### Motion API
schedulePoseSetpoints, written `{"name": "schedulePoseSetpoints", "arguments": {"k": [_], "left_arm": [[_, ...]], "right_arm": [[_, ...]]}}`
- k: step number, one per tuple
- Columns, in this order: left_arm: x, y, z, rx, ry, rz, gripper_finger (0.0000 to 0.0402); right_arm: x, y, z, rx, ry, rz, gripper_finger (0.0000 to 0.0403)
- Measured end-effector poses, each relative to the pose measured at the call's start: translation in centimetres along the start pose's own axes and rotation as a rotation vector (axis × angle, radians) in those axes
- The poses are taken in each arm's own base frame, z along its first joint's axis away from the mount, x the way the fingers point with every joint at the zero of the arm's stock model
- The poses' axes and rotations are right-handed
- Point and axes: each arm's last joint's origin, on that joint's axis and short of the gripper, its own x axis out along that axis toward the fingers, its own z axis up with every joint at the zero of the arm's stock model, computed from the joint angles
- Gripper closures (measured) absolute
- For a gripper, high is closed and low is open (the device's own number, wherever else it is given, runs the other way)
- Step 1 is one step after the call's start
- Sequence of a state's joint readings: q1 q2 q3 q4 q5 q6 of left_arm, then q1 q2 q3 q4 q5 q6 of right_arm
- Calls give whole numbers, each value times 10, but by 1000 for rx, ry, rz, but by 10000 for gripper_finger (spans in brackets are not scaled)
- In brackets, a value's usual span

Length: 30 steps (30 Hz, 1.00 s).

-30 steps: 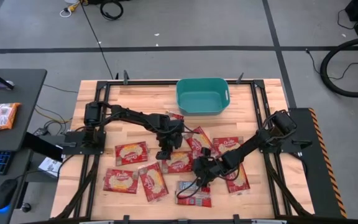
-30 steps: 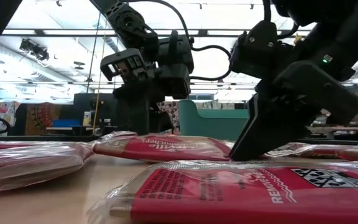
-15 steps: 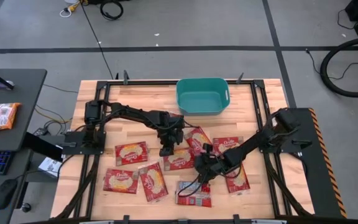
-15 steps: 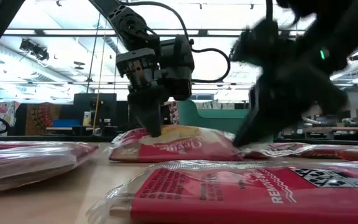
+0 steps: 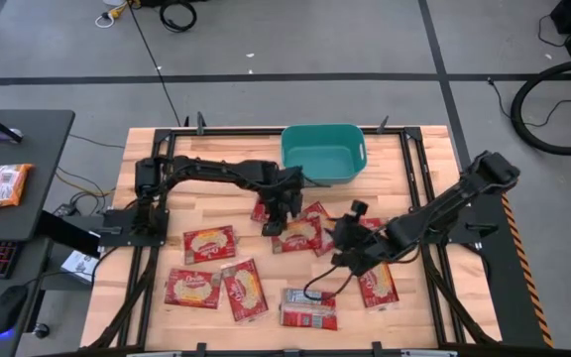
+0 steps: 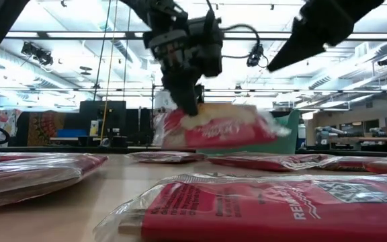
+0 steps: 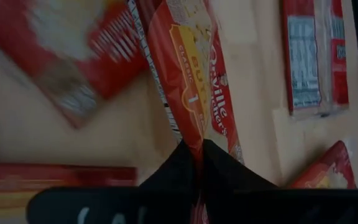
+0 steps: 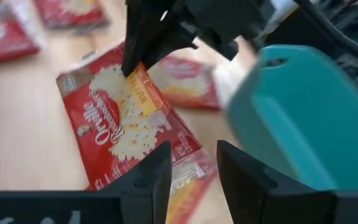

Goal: Sort popcorn bags into baskets
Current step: Put the red popcorn bag into the blue bin

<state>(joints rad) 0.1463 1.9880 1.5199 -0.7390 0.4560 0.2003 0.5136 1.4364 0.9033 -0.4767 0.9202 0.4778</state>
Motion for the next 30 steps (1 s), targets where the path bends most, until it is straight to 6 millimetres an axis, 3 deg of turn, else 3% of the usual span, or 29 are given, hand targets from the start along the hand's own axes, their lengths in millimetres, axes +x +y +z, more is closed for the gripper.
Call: {"name": "schedulePoseSetpoints", "arguments": {"k": [6, 15, 20, 24, 30], "left_arm": [[-37, 8, 27, 67, -96, 82, 382], [-98, 58, 38, 28, -273, 218, 382], [-115, 75, 45, 57, -396, 303, 382], [-129, 80, 53, 101, -392, 411, 382], [-142, 102, 59, 83, -357, 415, 381]], "right_arm": [[-16, -17, -15, 56, -85, -83, 269], [-26, -24, -35, 157, -159, -121, 269], [-24, -22, -38, 165, -159, -130, 269], [-25, -23, -37, 143, -170, -146, 269], [-24, -24, -34, 152, -172, -144, 269]]}}
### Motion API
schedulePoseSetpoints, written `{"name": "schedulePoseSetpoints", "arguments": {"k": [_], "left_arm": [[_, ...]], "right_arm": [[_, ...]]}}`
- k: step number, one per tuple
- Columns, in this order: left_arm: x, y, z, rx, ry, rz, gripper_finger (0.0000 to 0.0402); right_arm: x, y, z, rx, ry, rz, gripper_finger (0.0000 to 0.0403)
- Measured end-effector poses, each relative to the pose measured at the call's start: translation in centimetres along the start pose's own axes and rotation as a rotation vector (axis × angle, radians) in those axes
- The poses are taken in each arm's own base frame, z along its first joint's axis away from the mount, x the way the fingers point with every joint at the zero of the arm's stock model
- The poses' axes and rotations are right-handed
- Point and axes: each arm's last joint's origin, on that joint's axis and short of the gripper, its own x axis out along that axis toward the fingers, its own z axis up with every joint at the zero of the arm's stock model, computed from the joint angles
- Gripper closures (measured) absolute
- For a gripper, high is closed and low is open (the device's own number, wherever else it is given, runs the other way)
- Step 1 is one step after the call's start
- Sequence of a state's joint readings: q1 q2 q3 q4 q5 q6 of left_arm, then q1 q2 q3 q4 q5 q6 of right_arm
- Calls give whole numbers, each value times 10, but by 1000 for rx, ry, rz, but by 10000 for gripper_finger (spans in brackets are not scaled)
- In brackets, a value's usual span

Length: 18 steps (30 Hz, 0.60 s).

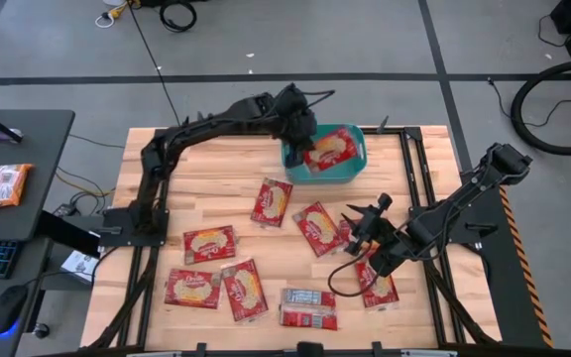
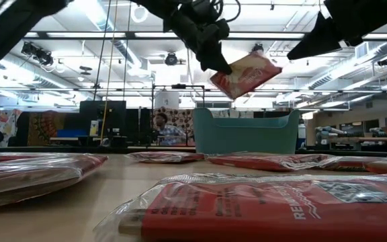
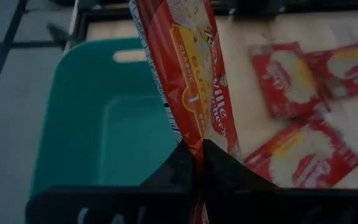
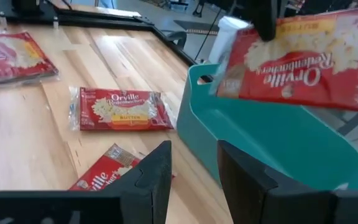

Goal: Sort popcorn bags into baskets
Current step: Put the red popcorn bag into the blue bin

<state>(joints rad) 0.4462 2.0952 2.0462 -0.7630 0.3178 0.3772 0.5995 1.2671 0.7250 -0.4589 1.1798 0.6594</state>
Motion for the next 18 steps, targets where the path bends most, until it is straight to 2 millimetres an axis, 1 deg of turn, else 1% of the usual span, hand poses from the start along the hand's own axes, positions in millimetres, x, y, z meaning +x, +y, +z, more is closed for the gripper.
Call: {"name": "schedulePoseSetpoints", "arguments": {"k": [2, 5, 8, 12, 18], "left_arm": [[8, 10, -4, -1, 24, 7, 381], [25, 23, -16, 8, 112, 16, 381], [33, 30, -22, 64, 160, 38, 381], [48, 30, -32, 122, 217, 13, 381], [56, 18, -30, 195, 230, -17, 381]], "right_arm": [[-1, 1, -1, 14, 19, 33, 269], [-4, 3, -2, 29, 26, 54, 269], [-8, 3, -2, 23, 4, 49, 269], [-11, 4, -3, 17, -4, 56, 269], [-12, 4, -3, 19, -6, 60, 269]]}}
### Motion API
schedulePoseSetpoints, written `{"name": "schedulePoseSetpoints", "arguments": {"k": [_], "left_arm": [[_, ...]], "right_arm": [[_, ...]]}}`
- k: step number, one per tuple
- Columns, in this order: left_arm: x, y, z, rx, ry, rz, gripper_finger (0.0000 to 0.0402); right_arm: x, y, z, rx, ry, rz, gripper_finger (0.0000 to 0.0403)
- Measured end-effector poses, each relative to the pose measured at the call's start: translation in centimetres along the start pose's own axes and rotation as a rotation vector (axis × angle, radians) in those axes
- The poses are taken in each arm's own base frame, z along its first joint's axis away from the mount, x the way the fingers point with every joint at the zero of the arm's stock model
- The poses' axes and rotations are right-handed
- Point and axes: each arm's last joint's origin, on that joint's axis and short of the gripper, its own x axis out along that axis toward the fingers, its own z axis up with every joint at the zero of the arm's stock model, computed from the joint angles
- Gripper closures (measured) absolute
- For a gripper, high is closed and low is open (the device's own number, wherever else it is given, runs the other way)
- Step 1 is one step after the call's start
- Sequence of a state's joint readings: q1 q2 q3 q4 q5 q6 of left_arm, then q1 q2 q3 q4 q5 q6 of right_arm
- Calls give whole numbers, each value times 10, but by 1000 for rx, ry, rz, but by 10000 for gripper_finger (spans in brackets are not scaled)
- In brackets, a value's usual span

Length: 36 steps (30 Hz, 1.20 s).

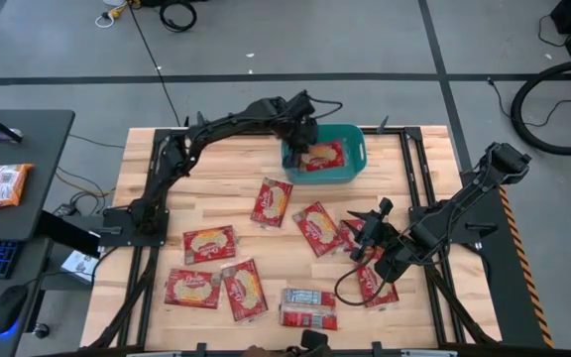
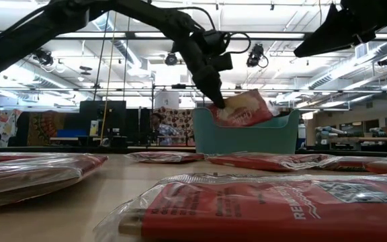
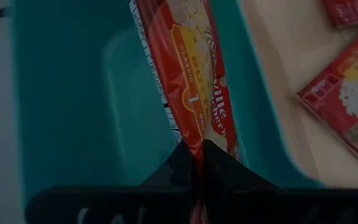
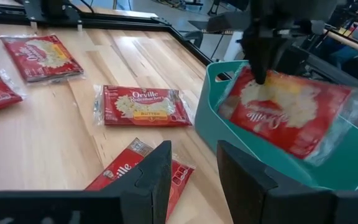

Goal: Sort popcorn bags into baskets
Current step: Put the red popcorn bag into the blue bin

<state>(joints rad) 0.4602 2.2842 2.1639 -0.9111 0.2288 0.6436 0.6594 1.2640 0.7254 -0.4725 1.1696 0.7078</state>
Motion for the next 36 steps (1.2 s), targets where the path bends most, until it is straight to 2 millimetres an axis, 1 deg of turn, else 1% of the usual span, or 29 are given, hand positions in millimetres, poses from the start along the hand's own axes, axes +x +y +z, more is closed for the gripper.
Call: {"name": "schedulePoseSetpoints", "arguments": {"k": [3, 11, 14, 16, 21, 24, 26, 28, 31, 33, 34, 36], "left_arm": [[6, -5, 1, 29, 22, -2, 381], [6, -6, 0, 29, 61, 15, 381], [6, -8, -2, 36, 80, -6, 369], [6, -10, -3, 47, 84, -21, 348], [8, -11, -3, 50, 75, -34, 273], [8, -7, 1, 62, 72, 37, 234], [2, -5, 4, 66, 79, 81, 218], [-12, -2, 13, 73, 52, 132, 212], [-36, 0, 26, 65, 2, 152, 213], [-46, -7, 29, 45, -3, 71, 217], [-48, -12, 28, 33, 3, 7, 220], [-47, -27, 27, 24, 22, -133, 225]], "right_arm": [[0, 0, 0, 7, 0, 0, 269], [0, 0, 0, 14, -2, 3, 269], [0, 0, 0, 14, -1, 3, 269], [0, 0, 0, 14, -1, 4, 269], [0, 0, 0, 15, 0, 4, 269], [0, 0, 0, 15, 0, 4, 269], [0, 0, 0, 15, 0, 4, 269], [0, 0, 0, 14, 0, 4, 269], [0, 0, 0, 12, 0, 4, 269], [0, 0, 0, 9, 1, 4, 269], [0, 0, 0, 9, 3, 7, 269], [0, 1, 0, 5, 8, 13, 269]]}}
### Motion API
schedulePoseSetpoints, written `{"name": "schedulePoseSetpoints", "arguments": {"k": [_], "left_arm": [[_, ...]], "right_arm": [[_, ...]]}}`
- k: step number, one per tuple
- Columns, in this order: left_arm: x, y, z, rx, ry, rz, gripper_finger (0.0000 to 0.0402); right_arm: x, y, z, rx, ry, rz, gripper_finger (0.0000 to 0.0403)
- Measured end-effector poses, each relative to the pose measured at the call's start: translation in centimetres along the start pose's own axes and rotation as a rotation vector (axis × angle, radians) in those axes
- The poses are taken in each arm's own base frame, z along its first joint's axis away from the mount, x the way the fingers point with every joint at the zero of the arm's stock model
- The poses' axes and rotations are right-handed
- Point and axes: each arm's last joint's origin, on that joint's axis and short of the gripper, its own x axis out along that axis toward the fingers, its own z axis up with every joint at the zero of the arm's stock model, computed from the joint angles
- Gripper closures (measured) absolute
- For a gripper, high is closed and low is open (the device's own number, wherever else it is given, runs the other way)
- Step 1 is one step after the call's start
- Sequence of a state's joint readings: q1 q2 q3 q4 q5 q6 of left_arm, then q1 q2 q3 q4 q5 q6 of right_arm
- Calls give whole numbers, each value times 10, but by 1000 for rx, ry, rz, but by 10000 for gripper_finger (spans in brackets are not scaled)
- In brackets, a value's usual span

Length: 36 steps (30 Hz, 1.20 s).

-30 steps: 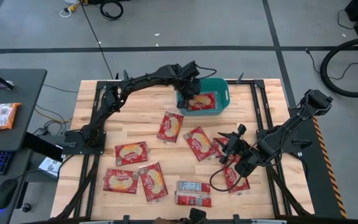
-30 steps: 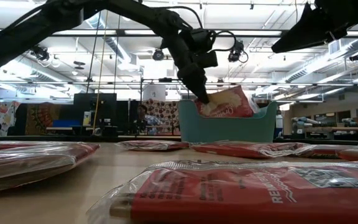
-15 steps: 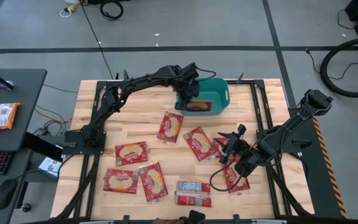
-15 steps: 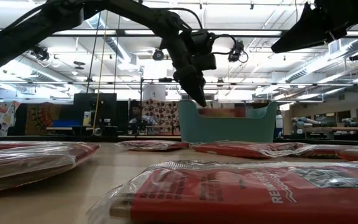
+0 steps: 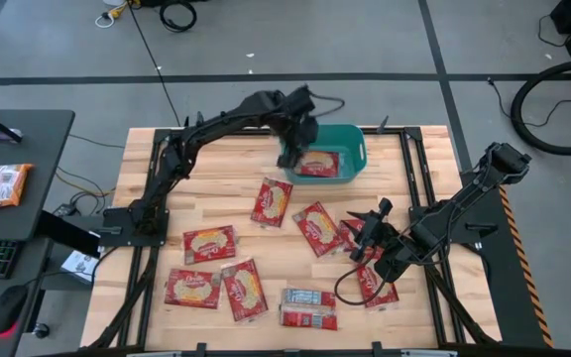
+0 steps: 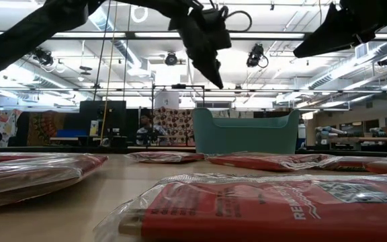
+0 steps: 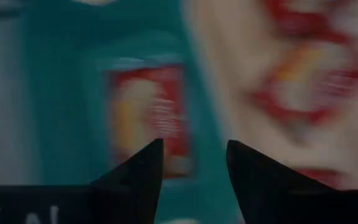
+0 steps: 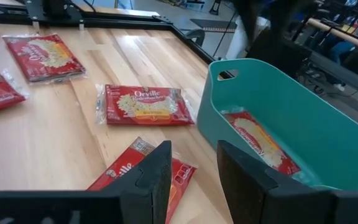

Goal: Sort popcorn bags into baskets
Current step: Put the red popcorn bag into the blue bin

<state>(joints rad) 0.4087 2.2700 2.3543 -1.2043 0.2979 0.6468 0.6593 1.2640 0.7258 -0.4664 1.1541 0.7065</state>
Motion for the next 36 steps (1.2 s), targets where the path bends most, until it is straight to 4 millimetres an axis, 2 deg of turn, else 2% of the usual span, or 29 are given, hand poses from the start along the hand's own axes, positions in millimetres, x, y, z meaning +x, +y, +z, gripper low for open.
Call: {"name": "schedulePoseSetpoints", "arguments": {"k": [3, 6, 14, 24, 29, 32, 36], "left_arm": [[6, -26, -1, -21, 61, -192, 229], [13, -48, 2, -14, 106, -271, 230], [26, -98, 18, -2, 256, -274, 231], [30, -142, 27, -32, 401, -264, 231], [29, -159, 32, -79, 416, -255, 231], [26, -175, 22, -100, 462, -265, 231], [34, -197, -8, -137, 471, -253, 231]], "right_arm": [[0, 1, -1, -4, 31, 35, 269], [1, 1, -1, -25, 44, 45, 269], [2, 0, -2, -84, 42, 33, 269], [-2, -2, -7, -97, 73, 43, 269], [-5, -3, -10, -77, 91, 44, 269], [-6, -3, -11, -69, 90, 50, 269], [-7, -3, -11, -68, 85, 49, 269]]}}
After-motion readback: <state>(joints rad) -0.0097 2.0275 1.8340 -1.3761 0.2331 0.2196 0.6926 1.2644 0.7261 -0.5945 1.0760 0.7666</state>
